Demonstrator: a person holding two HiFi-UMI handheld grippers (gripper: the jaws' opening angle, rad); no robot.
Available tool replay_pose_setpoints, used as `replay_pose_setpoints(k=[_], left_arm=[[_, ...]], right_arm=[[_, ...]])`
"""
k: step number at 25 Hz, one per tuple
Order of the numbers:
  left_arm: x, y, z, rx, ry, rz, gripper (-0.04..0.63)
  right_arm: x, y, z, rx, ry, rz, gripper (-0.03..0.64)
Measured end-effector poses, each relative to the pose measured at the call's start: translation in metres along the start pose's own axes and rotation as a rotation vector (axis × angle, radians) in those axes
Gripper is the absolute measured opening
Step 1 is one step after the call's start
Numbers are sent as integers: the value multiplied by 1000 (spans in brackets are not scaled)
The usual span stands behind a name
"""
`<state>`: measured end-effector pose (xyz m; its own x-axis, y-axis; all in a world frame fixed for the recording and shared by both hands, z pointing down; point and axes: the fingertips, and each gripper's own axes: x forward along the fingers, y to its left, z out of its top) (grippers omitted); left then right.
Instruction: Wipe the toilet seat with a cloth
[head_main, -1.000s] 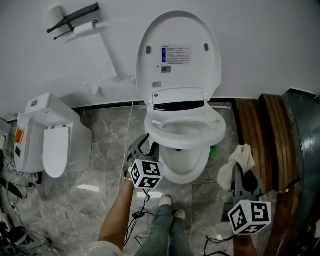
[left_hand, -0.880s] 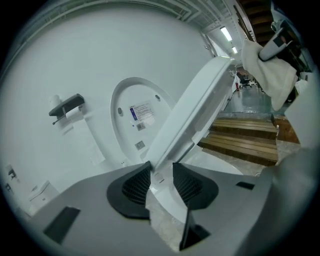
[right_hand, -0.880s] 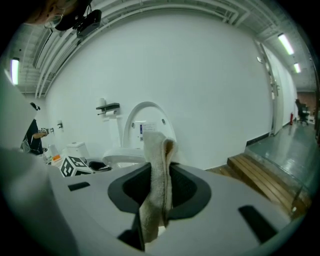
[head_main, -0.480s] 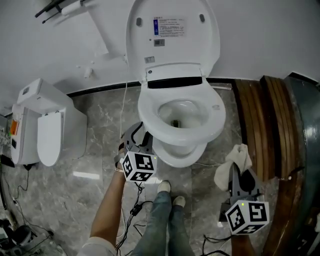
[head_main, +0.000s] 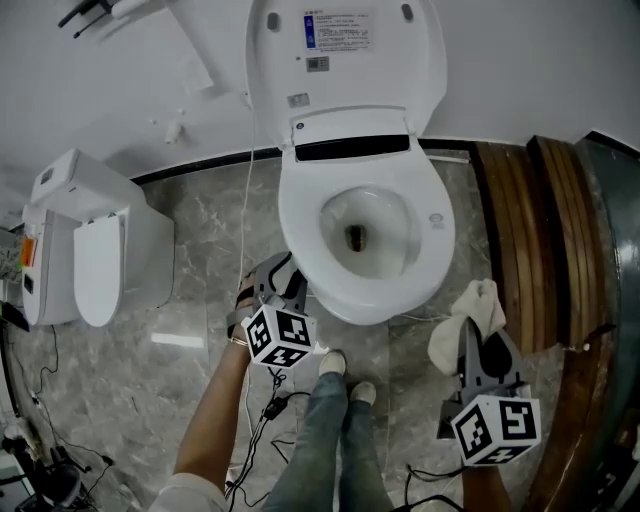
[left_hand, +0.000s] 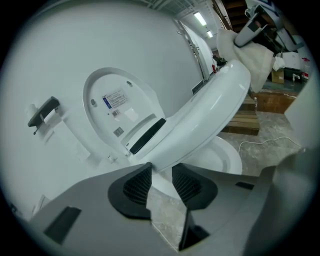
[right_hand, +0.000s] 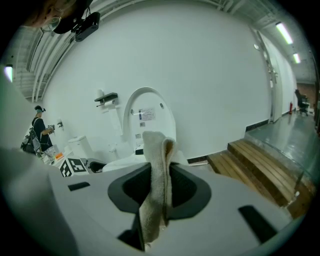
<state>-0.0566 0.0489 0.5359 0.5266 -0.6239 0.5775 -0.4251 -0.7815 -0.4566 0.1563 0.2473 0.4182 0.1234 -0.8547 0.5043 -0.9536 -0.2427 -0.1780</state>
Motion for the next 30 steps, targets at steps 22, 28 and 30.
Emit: replay_pose_setpoints(k=[22,28,30], left_arm=[[57,-93,-112,171,254,-170,147],[71,-104,-126,162,269,-217,147],[75,-106,-130,148,271,-223,146]], right_arm=[[25,-12,-79,60,126,-6,88],[33,-9,-96,72,159,-4,87],[35,-7,-98,77,171,-7,88]])
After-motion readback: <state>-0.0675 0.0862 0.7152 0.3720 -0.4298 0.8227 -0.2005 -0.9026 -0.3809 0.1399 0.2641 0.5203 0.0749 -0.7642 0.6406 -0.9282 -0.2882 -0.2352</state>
